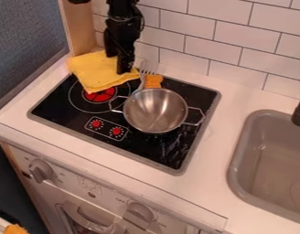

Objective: Move the yellow cloth on the top corner of the burner

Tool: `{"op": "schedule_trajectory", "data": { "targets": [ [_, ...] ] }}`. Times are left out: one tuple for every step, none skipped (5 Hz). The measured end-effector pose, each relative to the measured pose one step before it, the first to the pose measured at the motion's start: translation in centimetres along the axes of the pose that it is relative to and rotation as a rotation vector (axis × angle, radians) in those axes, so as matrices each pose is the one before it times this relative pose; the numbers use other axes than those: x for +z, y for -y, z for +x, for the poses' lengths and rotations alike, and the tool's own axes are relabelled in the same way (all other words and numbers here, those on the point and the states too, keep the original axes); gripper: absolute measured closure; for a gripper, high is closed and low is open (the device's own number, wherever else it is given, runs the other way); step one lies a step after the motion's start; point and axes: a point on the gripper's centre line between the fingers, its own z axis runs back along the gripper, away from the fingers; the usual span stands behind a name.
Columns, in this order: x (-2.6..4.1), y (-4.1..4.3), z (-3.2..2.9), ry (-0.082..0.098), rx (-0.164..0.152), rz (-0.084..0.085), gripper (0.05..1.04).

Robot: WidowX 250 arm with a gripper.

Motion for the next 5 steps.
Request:
{"op": "schedule_trajectory", "data": {
  "targets": [
    [1.598,-0.200,0.749,0.0341,-0.0036,0.0239,0.083],
    [3.096,-0.726,0.348,0.0509,0.0125,0.0439,0.083],
    [1.752,0.183,-0.247,0.0185,0.0068,0.0140,0.083],
    [2.258,0.140,-0.732,0.0166,0.0194,0.0016,0.083],
    [2.686,-0.248,-0.892,-0.0050,0.0458,0.0249,0.083]
  ]
}}
